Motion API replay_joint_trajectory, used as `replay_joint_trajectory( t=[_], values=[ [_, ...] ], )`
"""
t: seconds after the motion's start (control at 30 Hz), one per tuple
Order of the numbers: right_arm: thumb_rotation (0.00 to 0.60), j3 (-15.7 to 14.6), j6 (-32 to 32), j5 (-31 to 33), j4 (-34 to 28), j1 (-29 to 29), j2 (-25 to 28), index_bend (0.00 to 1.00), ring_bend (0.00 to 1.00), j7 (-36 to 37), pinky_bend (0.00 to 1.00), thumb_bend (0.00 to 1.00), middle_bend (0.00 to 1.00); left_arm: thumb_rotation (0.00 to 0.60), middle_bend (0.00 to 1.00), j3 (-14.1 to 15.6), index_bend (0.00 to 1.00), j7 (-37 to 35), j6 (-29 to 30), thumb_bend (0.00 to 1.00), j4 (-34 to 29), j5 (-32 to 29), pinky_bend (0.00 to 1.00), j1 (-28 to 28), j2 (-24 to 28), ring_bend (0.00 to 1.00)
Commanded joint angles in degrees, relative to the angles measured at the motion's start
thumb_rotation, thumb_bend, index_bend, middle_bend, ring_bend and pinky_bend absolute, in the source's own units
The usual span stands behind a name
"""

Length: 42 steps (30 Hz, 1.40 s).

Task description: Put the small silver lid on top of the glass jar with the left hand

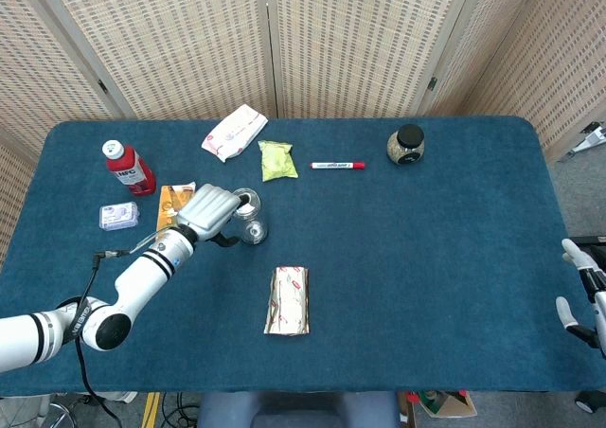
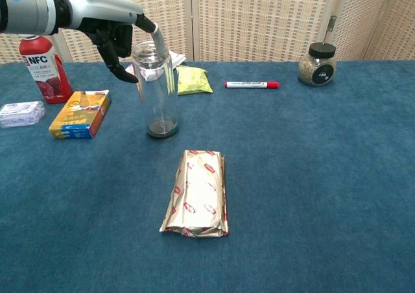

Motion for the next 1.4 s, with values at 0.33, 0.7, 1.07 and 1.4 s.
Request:
replay_joint_trajectory(
  t=[0.33, 0.7, 1.07, 1.4],
  values=[
    [0.600, 0.01, 0.04, -0.13, 0.03, -0.01, -0.03, 0.05, 0.07, 0.09, 0.13, 0.42, 0.24, 0.600, 1.00, 0.73, 0.26, 1.85, 0.90, 0.26, 0.57, -0.93, 1.00, -0.38, 0.28, 0.97],
    [0.600, 0.03, 0.02, -0.12, 0.03, -0.02, -0.01, 0.05, 0.07, 0.07, 0.13, 0.42, 0.24, 0.600, 1.00, 1.69, 0.26, 3.89, 1.14, 0.26, 1.57, -2.96, 1.00, -0.94, -0.52, 0.97],
    [0.600, 0.07, 0.01, -0.15, 0.15, 0.00, -0.08, 0.05, 0.07, 0.20, 0.13, 0.42, 0.24, 0.600, 1.00, 1.25, 0.26, 3.95, 2.57, 0.26, 0.55, -3.73, 1.00, -0.76, 0.10, 0.97],
    [0.600, 0.24, 0.11, -0.07, 0.06, 0.02, 0.20, 0.05, 0.07, 0.50, 0.13, 0.42, 0.24, 0.600, 0.84, -3.71, 0.19, -9.10, 10.32, 0.26, -3.74, 0.94, 1.00, 7.18, 3.72, 0.79]
  ],
)
